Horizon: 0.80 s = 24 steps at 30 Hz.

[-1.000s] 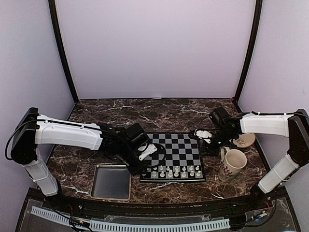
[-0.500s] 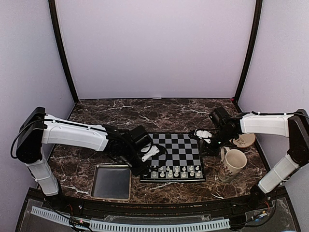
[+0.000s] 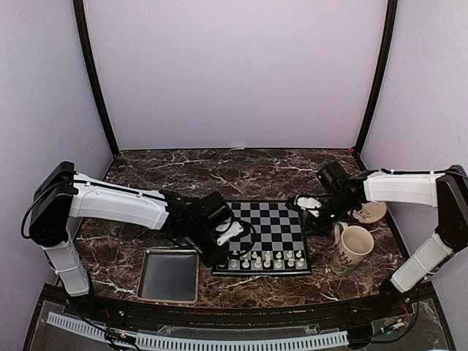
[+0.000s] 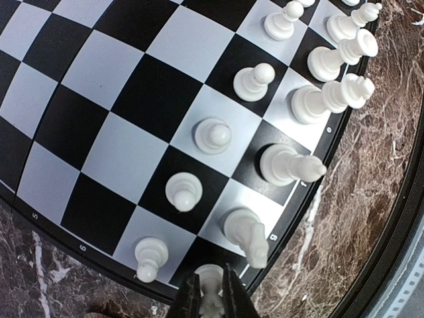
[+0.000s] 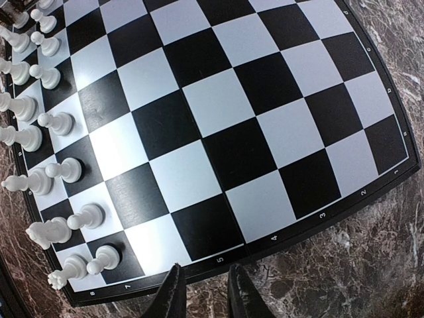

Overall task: Set up the chess pieces on the board
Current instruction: Place the rook at a1.

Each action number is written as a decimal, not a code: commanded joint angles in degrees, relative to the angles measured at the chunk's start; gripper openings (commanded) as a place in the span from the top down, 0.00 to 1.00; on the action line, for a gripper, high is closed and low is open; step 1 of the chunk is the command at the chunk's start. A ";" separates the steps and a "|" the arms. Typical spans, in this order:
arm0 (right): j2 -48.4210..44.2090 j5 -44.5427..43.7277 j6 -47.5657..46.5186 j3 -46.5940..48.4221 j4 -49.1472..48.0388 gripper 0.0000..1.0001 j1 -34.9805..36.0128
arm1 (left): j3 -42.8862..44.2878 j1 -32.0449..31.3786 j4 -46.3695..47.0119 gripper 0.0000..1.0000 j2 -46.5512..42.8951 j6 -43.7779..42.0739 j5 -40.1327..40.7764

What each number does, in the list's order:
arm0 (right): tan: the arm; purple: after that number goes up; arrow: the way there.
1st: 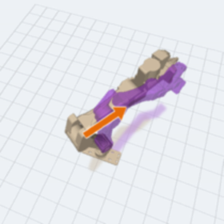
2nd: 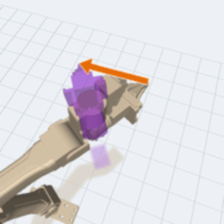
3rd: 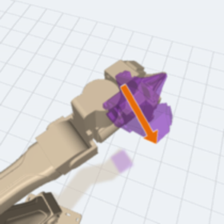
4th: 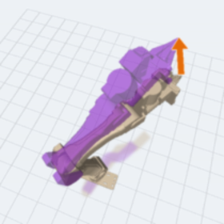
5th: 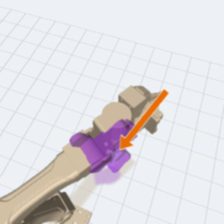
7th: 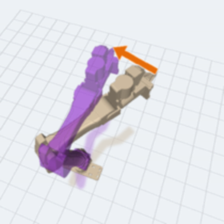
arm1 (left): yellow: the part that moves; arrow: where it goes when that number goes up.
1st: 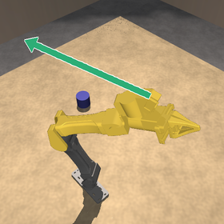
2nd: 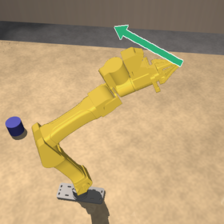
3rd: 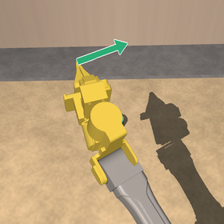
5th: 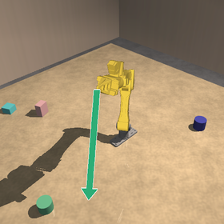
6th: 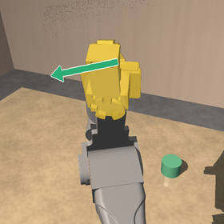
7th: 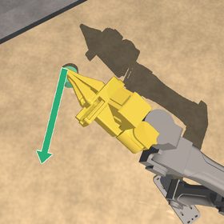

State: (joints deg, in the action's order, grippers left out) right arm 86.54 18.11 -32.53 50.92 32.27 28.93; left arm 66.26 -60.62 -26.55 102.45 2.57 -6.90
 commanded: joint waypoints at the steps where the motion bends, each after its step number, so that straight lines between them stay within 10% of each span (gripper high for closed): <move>1: -1.11 -0.27 -0.20 -0.46 -0.99 0.76 -0.47 | 0.88 -0.29 -0.16 0.90 -0.06 -0.46 -0.53; 24: -1.55 -0.36 -0.14 -0.55 -0.98 0.76 -0.45 | 0.98 -0.46 -1.19 0.83 -1.20 -0.02 -0.53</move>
State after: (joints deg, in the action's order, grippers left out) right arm 86.50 18.04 -32.53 50.85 32.21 28.91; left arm 66.28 -60.66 -26.68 102.45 2.59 -7.07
